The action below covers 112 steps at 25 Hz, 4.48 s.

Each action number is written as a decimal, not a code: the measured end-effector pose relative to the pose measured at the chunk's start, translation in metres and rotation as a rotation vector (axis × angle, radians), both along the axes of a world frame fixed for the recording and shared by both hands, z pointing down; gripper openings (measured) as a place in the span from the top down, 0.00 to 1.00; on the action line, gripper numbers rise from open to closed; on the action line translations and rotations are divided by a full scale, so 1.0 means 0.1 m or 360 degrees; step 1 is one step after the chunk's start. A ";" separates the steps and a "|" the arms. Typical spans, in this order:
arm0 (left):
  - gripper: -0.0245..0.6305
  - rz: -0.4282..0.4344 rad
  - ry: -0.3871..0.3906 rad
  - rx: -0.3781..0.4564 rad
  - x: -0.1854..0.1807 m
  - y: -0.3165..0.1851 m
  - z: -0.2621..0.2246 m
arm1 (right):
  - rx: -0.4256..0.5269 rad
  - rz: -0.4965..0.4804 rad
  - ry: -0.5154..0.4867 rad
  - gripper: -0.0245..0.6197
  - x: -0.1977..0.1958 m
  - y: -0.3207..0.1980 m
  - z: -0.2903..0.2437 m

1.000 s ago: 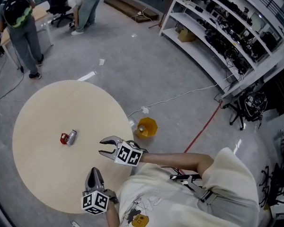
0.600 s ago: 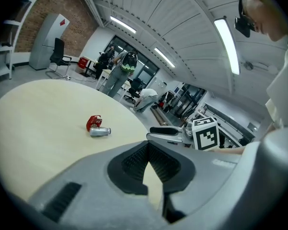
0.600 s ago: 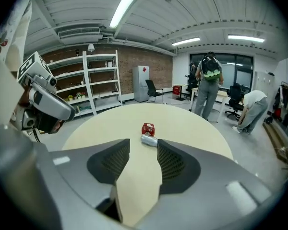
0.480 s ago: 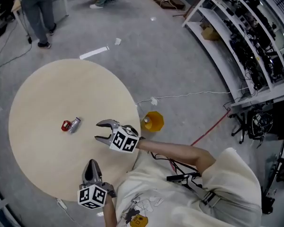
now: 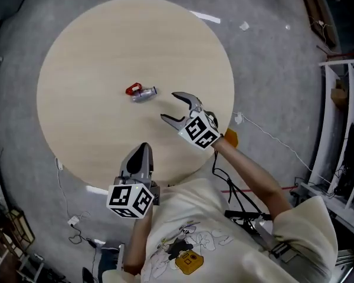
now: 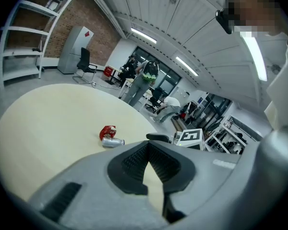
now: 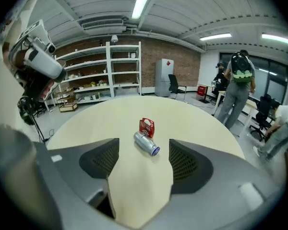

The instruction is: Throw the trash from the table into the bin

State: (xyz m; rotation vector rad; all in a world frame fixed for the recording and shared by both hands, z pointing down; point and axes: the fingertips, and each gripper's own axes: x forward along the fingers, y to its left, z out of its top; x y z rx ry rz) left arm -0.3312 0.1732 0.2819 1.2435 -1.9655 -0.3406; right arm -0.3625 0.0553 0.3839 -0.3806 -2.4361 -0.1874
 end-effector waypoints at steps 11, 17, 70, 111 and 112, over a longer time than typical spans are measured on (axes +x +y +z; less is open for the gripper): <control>0.96 -0.0351 0.0011 -0.0135 -0.14 0.15 0.18 | 0.0258 -0.0617 0.0221 0.41 -0.57 0.15 0.82; 0.96 -0.0427 0.0030 -0.0151 -0.02 0.30 0.16 | 0.0413 -0.0813 0.0273 0.43 -0.75 0.17 1.03; 0.96 0.0210 -0.0181 0.0230 0.30 1.98 -0.31 | 0.0385 -0.0223 0.0216 0.69 0.32 2.20 0.36; 0.96 0.1011 -0.0115 0.0183 2.26 0.19 -0.35 | 0.0013 0.0368 0.0136 0.69 2.55 1.16 0.10; 0.96 0.1020 -0.0116 0.0171 2.32 0.16 -0.34 | 0.0005 0.0392 0.0140 0.69 2.63 1.09 0.12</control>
